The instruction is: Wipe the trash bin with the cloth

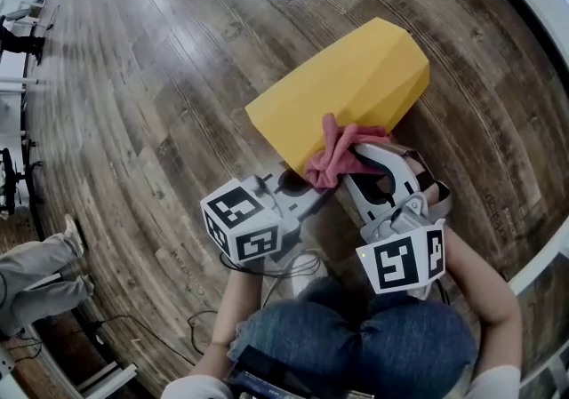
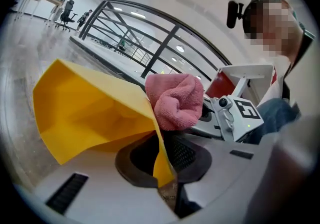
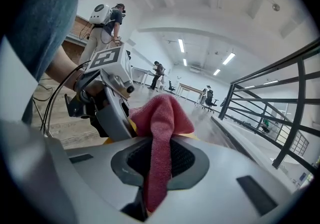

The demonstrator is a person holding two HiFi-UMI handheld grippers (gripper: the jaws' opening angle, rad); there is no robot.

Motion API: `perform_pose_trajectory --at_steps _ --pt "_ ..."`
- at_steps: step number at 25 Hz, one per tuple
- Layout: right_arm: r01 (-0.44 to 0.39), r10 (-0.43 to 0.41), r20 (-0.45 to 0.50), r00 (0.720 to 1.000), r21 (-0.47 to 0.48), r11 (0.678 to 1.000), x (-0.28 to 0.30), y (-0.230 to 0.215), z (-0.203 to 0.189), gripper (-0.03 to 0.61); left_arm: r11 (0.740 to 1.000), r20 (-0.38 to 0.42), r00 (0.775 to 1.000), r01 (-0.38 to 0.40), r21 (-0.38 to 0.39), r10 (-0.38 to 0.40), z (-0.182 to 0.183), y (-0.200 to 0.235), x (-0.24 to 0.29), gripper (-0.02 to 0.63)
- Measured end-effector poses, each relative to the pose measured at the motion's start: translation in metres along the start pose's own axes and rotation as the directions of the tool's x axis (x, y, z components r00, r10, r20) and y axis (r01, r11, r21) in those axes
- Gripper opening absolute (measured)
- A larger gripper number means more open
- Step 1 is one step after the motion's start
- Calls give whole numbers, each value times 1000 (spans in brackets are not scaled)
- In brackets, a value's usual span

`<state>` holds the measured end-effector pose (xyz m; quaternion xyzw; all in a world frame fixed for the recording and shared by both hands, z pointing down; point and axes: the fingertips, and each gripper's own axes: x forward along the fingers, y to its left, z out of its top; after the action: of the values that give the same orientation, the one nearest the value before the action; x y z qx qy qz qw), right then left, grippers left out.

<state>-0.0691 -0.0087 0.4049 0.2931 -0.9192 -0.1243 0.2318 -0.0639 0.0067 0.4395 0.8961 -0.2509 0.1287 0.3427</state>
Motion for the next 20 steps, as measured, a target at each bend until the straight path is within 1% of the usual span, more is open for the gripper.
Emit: perform_pose_trajectory --at_steps 2,5,10,15,20 --pt "13 -13 -15 1000 -1 1000 -2 -5 -5 51 1000 -3 1000 10 0 -10 0 -2 1 31" --pt "53 -53 -61 997 -7 999 -4 -18 -21 51 1000 -2 1000 18 -11 -18 -1 -3 1 31" --pt "147 -144 -147 979 7 989 -5 -54 -58 51 1000 -6 1000 16 -24 -16 -5 1 -2 31" --pt "244 -234 -209 950 27 969 -4 -87 -93 51 999 1 1000 10 -47 -10 -6 6 -6 31" --pt "350 -317 -280 906 79 933 -6 -122 -120 51 999 -1 1000 17 -47 -17 -6 6 -7 31"
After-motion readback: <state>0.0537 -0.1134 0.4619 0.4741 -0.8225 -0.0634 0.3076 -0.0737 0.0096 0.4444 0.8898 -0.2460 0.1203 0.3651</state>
